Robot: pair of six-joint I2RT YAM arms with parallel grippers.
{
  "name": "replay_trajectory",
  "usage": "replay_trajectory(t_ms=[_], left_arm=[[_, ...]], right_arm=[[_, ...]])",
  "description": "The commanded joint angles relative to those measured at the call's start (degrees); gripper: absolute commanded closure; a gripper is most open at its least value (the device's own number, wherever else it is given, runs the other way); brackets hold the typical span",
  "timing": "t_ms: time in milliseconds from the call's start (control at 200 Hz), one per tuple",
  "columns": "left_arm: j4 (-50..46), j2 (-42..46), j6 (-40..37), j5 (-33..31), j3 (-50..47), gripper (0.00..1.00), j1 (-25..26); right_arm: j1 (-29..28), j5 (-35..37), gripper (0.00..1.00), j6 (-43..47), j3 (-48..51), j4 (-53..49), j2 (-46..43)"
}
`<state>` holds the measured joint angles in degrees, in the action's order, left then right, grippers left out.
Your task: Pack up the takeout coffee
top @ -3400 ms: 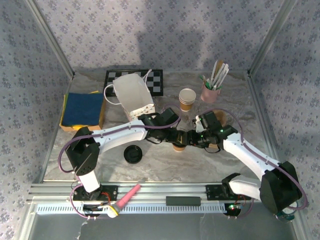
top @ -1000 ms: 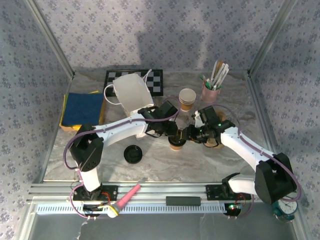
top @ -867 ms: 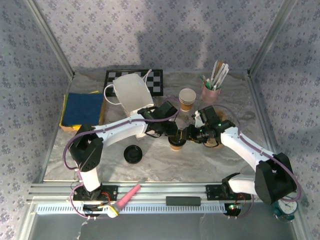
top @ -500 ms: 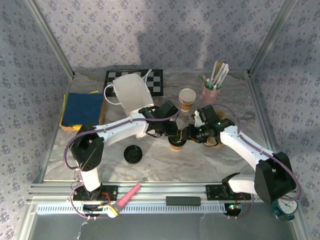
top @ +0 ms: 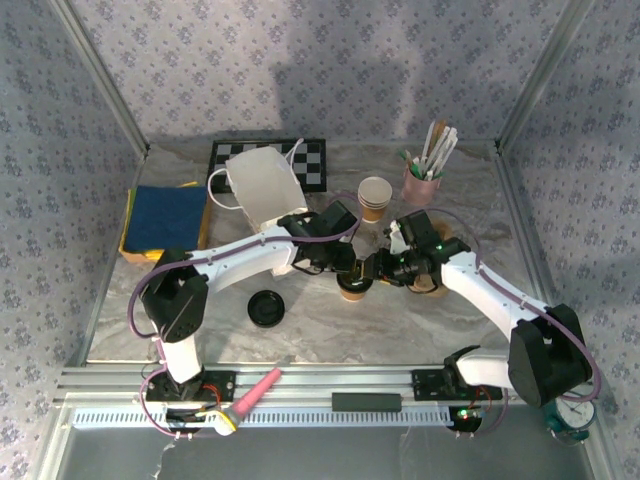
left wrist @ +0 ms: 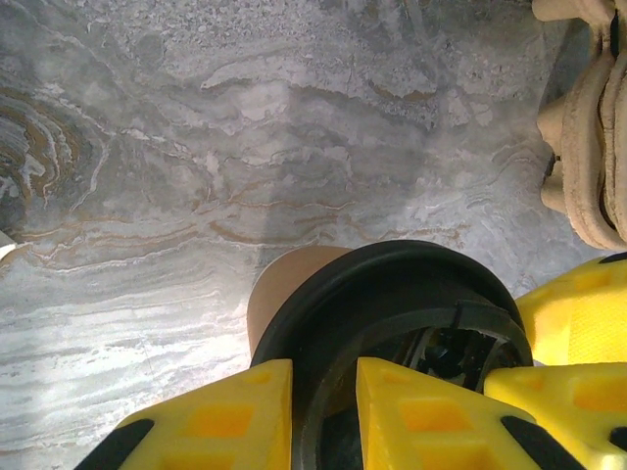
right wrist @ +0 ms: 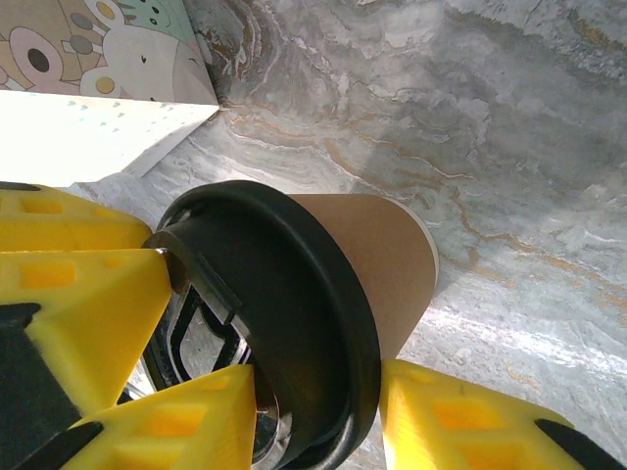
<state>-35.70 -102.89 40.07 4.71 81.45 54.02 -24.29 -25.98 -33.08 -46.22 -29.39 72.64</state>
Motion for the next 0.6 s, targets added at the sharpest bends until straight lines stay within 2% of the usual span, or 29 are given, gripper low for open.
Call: replay_trajectory(t_ms=[0, 235, 595], left_arm=[[-7.75, -2.75, -0.87, 0.24, 1.30, 0.76, 0.73], [-9.83, -1.61, -1.22, 0.23, 6.09, 0.68, 0.65], [-11.74, 1.32, -0.61, -0.38, 11.45, 0.48, -0.17]], right_arm=[[-0.13, 3.23, 0.62, 0.91, -2.14, -6.18, 0.42], [0.01, 3.38, 0.52, 0.74, -6.03, -8.03, -0.57], [-0.20, 6.86, 0.43, 1.35, -8.91, -11.55, -2.53]])
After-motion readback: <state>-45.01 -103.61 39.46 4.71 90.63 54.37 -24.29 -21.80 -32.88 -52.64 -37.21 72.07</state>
